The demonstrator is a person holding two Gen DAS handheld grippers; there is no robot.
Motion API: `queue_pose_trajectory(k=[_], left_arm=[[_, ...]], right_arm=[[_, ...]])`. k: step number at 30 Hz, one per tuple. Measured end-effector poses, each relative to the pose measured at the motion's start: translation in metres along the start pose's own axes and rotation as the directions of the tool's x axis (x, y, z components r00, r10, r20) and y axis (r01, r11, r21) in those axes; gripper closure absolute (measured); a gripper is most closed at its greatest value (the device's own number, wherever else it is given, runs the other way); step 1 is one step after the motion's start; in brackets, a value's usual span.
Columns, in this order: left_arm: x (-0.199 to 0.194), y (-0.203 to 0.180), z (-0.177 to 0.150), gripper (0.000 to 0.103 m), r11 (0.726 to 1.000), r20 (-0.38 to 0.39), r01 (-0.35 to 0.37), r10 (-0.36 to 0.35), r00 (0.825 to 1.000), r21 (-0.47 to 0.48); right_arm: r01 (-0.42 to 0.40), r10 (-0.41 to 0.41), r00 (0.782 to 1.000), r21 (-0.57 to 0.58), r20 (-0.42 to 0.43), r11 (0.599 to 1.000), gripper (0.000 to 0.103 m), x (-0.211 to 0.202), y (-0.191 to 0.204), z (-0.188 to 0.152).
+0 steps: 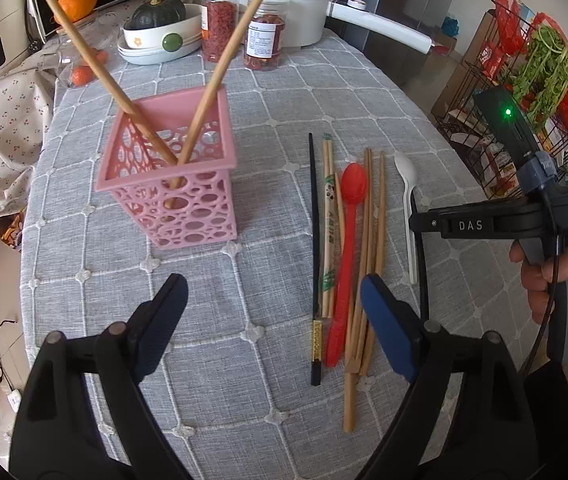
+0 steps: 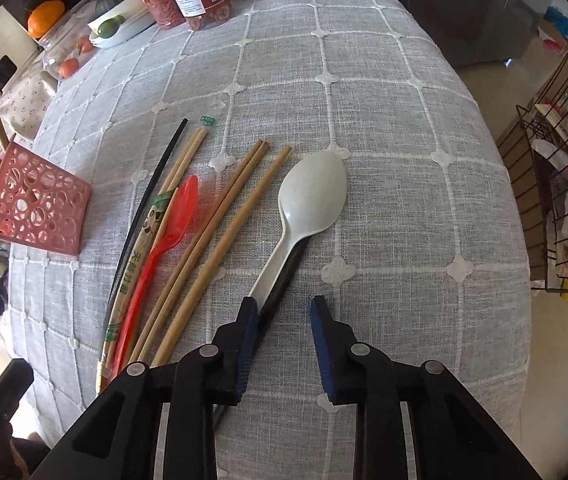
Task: Organize utensils
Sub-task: 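Grasp the red plastic spoon with the left tool while the right tool grasps the black chopstick, then lift the red spoon into the pink basket with the left tool while the right tool lifts the black chopstick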
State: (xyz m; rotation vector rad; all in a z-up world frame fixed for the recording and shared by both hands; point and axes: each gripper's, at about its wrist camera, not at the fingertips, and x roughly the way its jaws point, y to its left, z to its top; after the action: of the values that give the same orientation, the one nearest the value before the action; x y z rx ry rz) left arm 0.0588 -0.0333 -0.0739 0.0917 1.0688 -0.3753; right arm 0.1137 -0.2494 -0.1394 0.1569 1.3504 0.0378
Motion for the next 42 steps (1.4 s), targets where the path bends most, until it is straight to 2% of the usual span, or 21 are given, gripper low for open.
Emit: queue_pose_trajectory(k=[6, 13, 15, 18, 21, 22, 26, 28, 33, 38, 42], left_arm=[[0.004, -0.01, 0.001, 0.02, 1.0, -0.003, 0.013, -0.013, 1.0, 0.028], [0.001, -0.008, 0.001, 0.027, 0.999, 0.002, 0.03, -0.03, 1.0, 0.017], [0.0, -0.007, 0.002, 0.029, 0.999, 0.002, 0.037, -0.037, 0.999, 0.014], [-0.001, -0.009, 0.001, 0.036, 0.999, 0.0, 0.051, -0.051, 0.999, 0.015], [0.0, -0.013, 0.001, 0.044, 0.998, -0.007, 0.065, -0.064, 0.998, 0.028], [0.001, -0.013, 0.001, 0.05, 0.997, -0.012, 0.07, -0.07, 0.997, 0.031], [0.002, -0.019, 0.004, 0.074, 0.993, -0.031, 0.107, -0.106, 0.994, 0.047], [0.004, -0.026, 0.007, 0.077, 0.992, -0.036, 0.113, -0.111, 0.993, 0.062], [0.017, -0.053, 0.018, 0.078, 0.989, -0.058, 0.084, -0.078, 0.995, 0.125], [0.046, -0.063, 0.044, 0.078, 0.993, -0.112, 0.088, -0.08, 0.99, 0.072], [0.065, -0.074, 0.062, 0.078, 0.996, -0.128, 0.045, -0.034, 0.991, 0.083]], right_arm=[[-0.061, 0.062, 0.998, 0.058, -0.023, 0.996, 0.084, -0.002, -0.023, 0.001], [-0.049, 0.049, 0.999, 0.078, 0.0, 0.996, 0.084, -0.012, -0.027, 0.005], [-0.05, 0.052, 0.998, 0.088, -0.018, 0.995, 0.084, -0.008, -0.025, 0.005], [-0.064, 0.068, 0.997, 0.089, -0.035, 0.994, 0.084, -0.007, -0.02, 0.002], [-0.016, 0.017, 1.0, 0.035, -0.026, 0.999, 0.086, -0.004, -0.013, 0.004], [-0.003, 0.004, 1.0, 0.027, -0.03, 1.0, 0.09, -0.004, -0.013, 0.003], [-0.013, 0.015, 0.999, 0.041, -0.038, 0.999, 0.092, -0.01, -0.019, -0.003], [0.007, -0.006, 1.0, 0.046, -0.022, 0.999, 0.095, -0.013, -0.029, -0.006], [-0.047, 0.042, 0.997, 0.072, 0.066, 0.996, 0.097, -0.038, -0.047, -0.01], [-0.106, 0.097, 0.99, 0.084, 0.107, 0.991, 0.097, -0.053, -0.059, -0.016], [-0.139, 0.127, 0.984, 0.095, 0.123, 0.986, 0.097, -0.058, -0.07, -0.013]])
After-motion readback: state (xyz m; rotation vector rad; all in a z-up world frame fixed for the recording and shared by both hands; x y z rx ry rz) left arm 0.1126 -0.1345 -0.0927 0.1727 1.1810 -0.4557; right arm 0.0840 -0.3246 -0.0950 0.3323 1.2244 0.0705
